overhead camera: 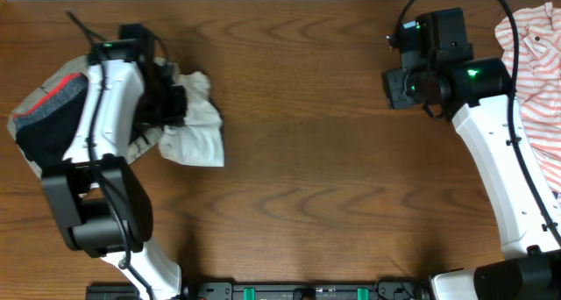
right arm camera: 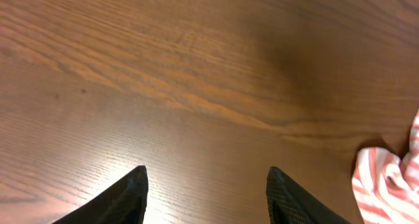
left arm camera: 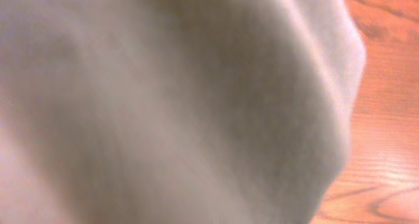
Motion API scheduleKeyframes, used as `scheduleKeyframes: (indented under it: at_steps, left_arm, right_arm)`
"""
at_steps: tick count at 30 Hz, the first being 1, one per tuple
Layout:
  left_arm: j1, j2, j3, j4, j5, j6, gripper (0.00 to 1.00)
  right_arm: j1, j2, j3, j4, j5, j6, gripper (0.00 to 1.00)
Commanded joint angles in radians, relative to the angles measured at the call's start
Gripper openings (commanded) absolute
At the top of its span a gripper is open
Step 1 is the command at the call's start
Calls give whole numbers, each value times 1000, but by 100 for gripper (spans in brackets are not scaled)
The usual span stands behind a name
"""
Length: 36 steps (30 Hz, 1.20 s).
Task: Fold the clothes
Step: 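Carry the bundle with the left gripper onto the clothes stack at left, then release the bundle on the stack and lift the left gripper away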
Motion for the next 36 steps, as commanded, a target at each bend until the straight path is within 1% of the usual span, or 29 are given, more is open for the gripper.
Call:
scheduleKeyframes:
  at_steps: [1,13,17,23,29,36]
  left_arm:
    - [50,-26,77,-17,-18,29,6]
    - [193,-26,266,-54,-16,39,7]
    - [264,-26,273,-49,0,39,6]
    - [375,-26,273,-19,111,39,6]
    - [467,-26,272,-3,110,39,6]
    - [516,-25,270,-1,109,39,6]
  right_arm:
    - [-10,-21,2,-11,2,0,57]
    - [-10,-21,2,-28,2,0,58]
    - [-10,-21,2,-38,2,0,58]
    - [-10,-21,2,-49,2,0,58]
    - [-10,-21,2,-61,2,1,58]
    - [-10,-21,2,-60,2,1,59]
